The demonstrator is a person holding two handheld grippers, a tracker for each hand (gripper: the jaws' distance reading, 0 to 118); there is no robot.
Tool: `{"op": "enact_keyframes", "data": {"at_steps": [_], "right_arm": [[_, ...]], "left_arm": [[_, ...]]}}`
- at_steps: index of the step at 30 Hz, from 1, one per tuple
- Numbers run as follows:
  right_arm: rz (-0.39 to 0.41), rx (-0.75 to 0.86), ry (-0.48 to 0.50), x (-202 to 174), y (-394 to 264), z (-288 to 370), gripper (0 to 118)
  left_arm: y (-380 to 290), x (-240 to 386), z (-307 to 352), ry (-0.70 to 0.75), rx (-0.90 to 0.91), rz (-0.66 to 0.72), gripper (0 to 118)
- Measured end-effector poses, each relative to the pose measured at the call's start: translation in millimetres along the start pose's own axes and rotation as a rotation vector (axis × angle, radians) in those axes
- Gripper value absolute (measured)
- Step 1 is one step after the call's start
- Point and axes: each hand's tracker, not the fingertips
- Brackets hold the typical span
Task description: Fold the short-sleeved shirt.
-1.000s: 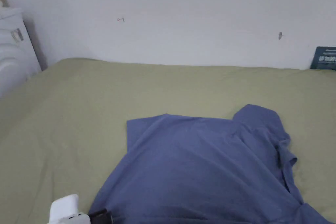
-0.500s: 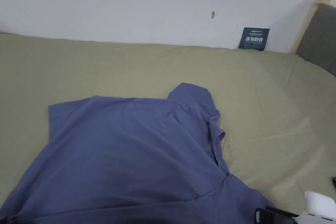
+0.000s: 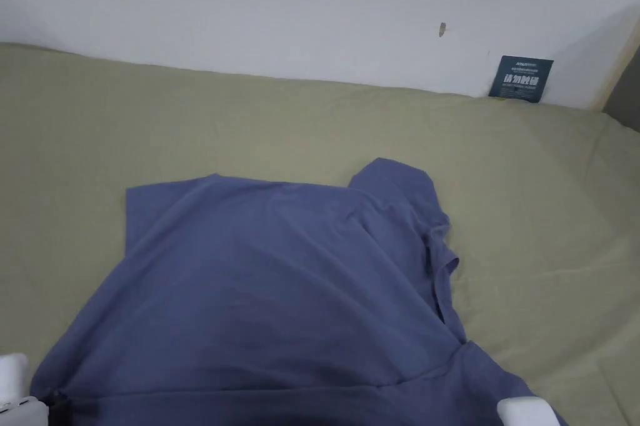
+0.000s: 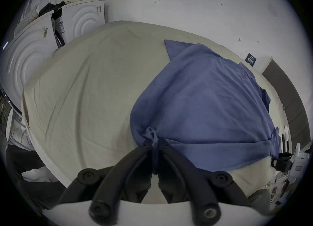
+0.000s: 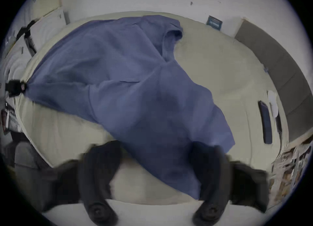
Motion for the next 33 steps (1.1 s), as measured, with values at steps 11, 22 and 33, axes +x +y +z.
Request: {"op": "enact_keyframes", "data": {"at_steps": [11,22,33], "right_arm": [[0.016,0.164,0.06,11.1,17.2,54.9,9],[0.23,0.18,0.079,24.4,78.9,71.2,10],[0.272,0.099,0.128,41.8,195.2,0.6,10]], "left_arm": [[5.6,-3.9,11.4,-0.026,0.007,0.01,4],[64.6,7.0,32.0,-0.046,0.095,-0.035,4],[144.0,29.3,-26.3,-0.026,0.066,-0.2,4]]}}
